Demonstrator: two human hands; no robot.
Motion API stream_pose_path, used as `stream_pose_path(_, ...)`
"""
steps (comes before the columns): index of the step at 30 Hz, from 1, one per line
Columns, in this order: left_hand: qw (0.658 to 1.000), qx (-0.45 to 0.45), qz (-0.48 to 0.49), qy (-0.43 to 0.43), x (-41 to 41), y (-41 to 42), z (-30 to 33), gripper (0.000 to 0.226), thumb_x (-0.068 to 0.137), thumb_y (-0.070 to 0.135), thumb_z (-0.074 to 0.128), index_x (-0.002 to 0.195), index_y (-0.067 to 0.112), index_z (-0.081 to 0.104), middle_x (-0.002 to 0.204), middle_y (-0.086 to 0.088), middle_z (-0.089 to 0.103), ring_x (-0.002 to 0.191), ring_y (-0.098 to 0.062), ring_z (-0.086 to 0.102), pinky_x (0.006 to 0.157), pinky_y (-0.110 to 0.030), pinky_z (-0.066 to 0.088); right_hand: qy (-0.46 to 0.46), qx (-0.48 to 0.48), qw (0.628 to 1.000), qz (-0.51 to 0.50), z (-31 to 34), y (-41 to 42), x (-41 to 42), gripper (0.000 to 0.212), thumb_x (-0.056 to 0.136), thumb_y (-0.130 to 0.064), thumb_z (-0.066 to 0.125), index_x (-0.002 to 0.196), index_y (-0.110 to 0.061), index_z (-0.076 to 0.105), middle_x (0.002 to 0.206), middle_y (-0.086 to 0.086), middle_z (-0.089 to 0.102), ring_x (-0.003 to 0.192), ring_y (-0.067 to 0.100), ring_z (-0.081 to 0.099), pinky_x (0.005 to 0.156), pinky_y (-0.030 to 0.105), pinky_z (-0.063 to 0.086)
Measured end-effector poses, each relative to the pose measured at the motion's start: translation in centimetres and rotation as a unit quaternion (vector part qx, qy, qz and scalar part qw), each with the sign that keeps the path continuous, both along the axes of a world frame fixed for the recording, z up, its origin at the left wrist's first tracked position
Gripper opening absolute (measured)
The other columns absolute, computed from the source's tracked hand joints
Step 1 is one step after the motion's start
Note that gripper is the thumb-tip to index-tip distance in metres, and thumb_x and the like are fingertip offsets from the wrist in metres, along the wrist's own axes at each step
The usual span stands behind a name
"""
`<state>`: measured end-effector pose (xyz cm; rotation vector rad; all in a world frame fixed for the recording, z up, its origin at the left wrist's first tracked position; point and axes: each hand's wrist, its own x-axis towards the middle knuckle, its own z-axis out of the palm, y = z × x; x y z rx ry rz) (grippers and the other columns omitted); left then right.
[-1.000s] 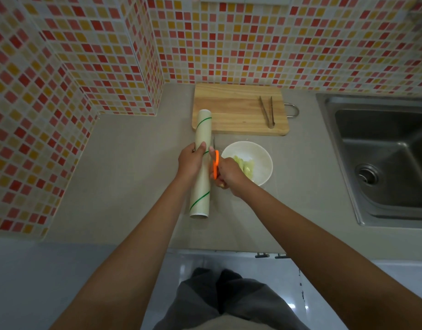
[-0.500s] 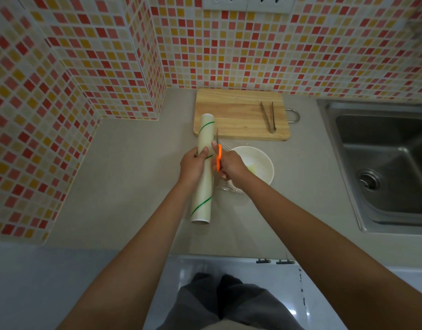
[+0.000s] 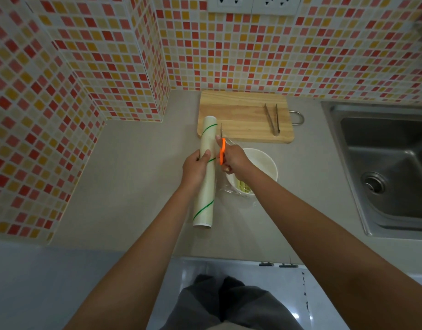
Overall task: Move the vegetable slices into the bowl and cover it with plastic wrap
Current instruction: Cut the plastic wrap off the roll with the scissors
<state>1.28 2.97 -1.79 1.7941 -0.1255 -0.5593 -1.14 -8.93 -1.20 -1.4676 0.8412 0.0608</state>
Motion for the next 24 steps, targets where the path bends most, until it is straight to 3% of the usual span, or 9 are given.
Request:
stream_pose_path(4,1.0,0.001,-0.001,-0.002,-0.1,0.2,0.3,0.032,0.097,0.027,0.047,0.108,0.005,0.067,0.104,-0.024,0.069,0.095,-0.037,0.065,0.089,-0.049,0.05,-0.016,0.01,1.0,0.002,0.1,-0.4,0.5,0.052,0.088,-0.055,0.054,0.059,-0.013,0.045,0.051,0.004,0.043,0.024,0.01,0.031,0.033,0.012,0.022)
stream_pose_path(7,1.0,0.003,0.0,-0.002,-0.1,0.3,0.3,0.032,0.097,0.027,0.047,0.108,0.003,0.066,0.106,-0.026,0.068,0.1,-0.041,0.064,0.09,-0.051,0.05,-0.021,0.009,1.0,0.006,0.3,-0.7,0.9,0.055,0.087,-0.059,0.052,0.06,-0.012,0.047,0.041,-0.001,0.044,0.024,0.01,0.033,0.032,0.012,0.022)
stream_pose_path(11,1.0,0.003,0.002,-0.002,-0.1,0.3,0.3,0.034,0.097,0.028,0.049,0.106,-0.001,0.064,0.106,-0.031,0.065,0.087,-0.032,0.061,0.088,-0.051,0.05,-0.016,-0.001,1.0,0.0,0.4,-1.1,1.5,0.055,0.088,-0.057,0.053,0.061,-0.009,0.049,0.034,-0.003,0.045,0.023,0.011,0.032,0.032,0.011,0.023)
stream_pose_path(18,1.0,0.007,-0.001,0.001,-0.3,0.5,0.2,0.034,0.096,0.029,0.05,0.099,-0.003,0.063,0.087,-0.017,0.061,0.078,-0.024,0.056,0.072,-0.035,0.042,-0.018,-0.005,1.0,-0.01,0.7,-1.6,2.2,0.054,0.087,-0.055,0.055,0.059,-0.009,0.05,0.045,0.003,0.05,0.025,0.012,0.034,0.034,0.012,0.023)
stream_pose_path(24,1.0,0.007,-0.005,0.008,-0.6,0.7,-0.3,0.039,0.096,0.028,0.051,0.099,-0.009,0.059,0.083,-0.015,0.055,0.076,-0.021,0.05,0.071,-0.033,0.038,-0.027,-0.032,0.999,-0.011,1.9,-2.2,2.9,0.049,0.091,-0.046,0.056,0.062,-0.006,0.052,0.056,0.007,0.052,0.031,0.014,0.035,0.037,0.017,0.024)
